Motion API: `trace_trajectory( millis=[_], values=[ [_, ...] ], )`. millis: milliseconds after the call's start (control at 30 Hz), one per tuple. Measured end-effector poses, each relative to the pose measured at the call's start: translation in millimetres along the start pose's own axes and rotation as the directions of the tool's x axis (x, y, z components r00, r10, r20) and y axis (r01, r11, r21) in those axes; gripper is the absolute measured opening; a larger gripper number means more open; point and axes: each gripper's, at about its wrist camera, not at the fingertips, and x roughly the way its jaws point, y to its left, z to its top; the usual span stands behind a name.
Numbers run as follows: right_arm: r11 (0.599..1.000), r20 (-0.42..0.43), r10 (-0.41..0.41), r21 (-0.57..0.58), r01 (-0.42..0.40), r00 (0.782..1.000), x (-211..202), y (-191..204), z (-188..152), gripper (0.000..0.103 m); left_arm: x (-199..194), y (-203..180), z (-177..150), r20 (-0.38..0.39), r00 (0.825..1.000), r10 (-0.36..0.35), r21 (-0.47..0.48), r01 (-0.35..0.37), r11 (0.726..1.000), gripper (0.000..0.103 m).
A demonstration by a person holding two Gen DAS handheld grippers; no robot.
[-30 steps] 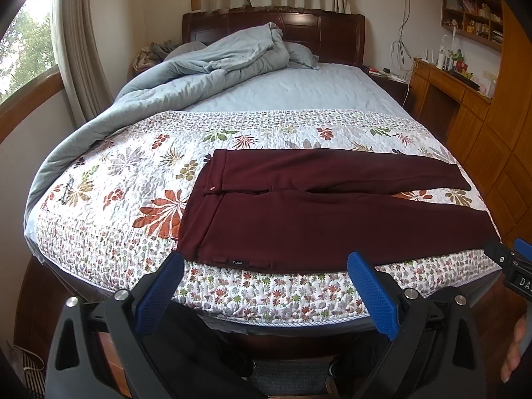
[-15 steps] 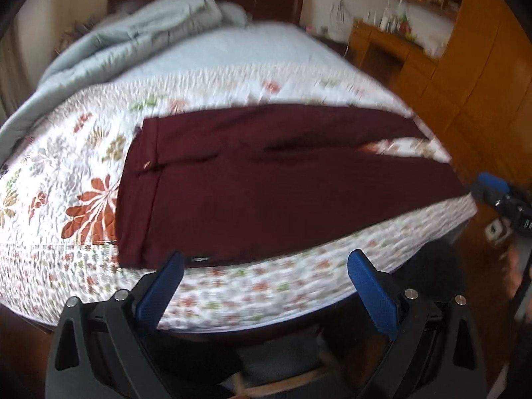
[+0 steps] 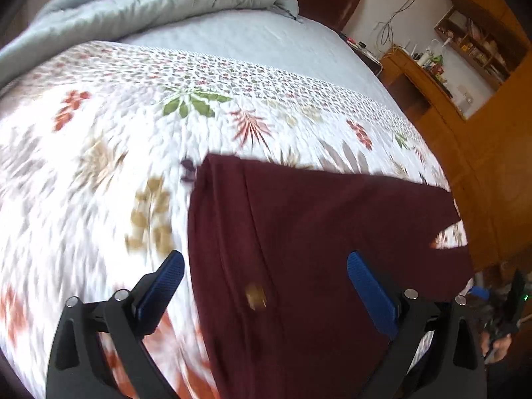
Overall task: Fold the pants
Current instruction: 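Grasp the waistband with the left gripper while the right gripper grasps the leg hems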
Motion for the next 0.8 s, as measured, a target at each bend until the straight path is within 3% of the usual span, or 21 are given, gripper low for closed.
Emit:
trace_trajectory(
  millis=[133,233,400,500,667,800],
  values=[
    [1.0,-0.038,0.004,0.006,-0.004,0.999,20,-7,13,0.101,46,34,44,-0.036,0.998,-0.044,-0.034,0.043,0.999,0.099],
    [1.0,-0.066,0.013,0.024,-0.011,0.998,36,-15,21,0.101,82,55,66,-0.076,0.988,-0.135,-0.071,0.129,0.989,0.099],
    [0.997,-0.079,0.063,0.052,-0.059,0.995,50,-34,37,0.101,123,64,76,-0.185,0.976,-0.112,-0.004,0.113,0.994,0.099],
    [0.994,-0.081,0.097,0.054,-0.093,0.992,47,-52,48,0.101,127,56,74,-0.227,0.968,-0.104,0.096,0.129,0.987,0.099],
    [0.964,-0.049,0.241,0.124,-0.234,0.969,22,-137,83,0.1,132,42,70,-0.277,0.96,-0.051,0.161,0.099,0.982,0.098],
    [0.953,-0.065,0.212,0.236,-0.191,0.975,4,-249,111,0.1,142,28,71,-0.303,0.953,-0.029,0.188,0.09,0.978,0.098]
  ],
)
